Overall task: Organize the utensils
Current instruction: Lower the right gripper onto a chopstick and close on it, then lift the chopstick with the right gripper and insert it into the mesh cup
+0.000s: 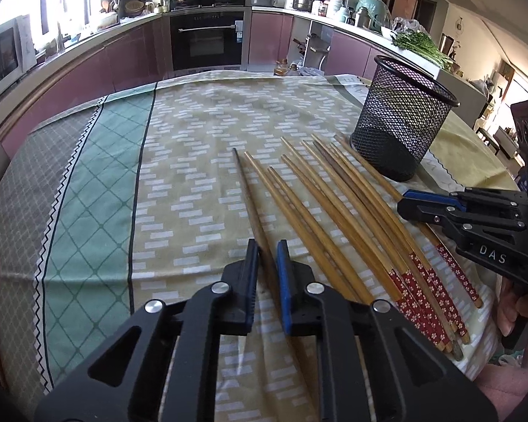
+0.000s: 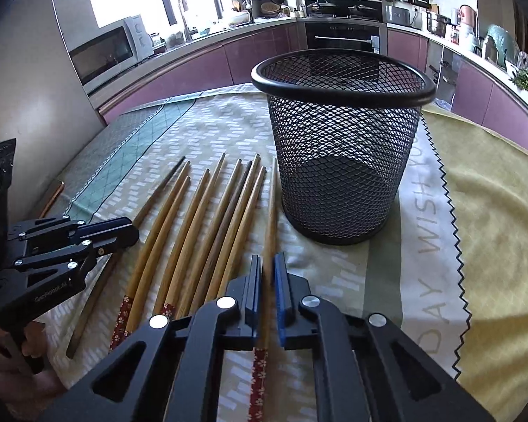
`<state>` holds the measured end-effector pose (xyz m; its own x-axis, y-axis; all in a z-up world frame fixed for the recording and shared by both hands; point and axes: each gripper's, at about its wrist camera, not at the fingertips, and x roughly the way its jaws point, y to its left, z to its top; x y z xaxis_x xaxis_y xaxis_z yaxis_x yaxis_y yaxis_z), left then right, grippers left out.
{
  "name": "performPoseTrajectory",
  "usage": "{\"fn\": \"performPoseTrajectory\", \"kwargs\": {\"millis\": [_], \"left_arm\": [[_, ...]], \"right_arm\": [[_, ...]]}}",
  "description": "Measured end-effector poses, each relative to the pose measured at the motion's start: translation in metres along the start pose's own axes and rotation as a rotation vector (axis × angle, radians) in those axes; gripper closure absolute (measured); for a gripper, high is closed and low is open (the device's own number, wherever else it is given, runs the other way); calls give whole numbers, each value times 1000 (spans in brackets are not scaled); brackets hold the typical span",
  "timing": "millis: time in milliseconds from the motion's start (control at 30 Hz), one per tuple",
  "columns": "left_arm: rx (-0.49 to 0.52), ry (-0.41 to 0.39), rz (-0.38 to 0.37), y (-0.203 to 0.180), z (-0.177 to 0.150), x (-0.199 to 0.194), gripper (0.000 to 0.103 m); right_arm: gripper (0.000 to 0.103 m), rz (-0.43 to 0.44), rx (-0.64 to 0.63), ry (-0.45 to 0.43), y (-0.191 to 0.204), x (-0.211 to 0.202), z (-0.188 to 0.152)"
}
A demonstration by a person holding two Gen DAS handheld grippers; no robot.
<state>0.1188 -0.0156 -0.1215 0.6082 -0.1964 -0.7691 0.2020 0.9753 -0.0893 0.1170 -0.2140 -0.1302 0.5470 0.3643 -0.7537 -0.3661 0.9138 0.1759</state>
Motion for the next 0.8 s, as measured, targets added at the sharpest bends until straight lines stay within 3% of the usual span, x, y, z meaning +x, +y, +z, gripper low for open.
{"fn": "performPoseTrajectory", "kwargs": {"millis": [367,800], "left_arm": [[2,-41,-43,-1,3,-22,95],[37,-189,-223,-14,29,-100,95]], "right_arm": [[97,75,-17,-72,2,-33,5],[97,131,-39,-231,-2,-92,21]]}}
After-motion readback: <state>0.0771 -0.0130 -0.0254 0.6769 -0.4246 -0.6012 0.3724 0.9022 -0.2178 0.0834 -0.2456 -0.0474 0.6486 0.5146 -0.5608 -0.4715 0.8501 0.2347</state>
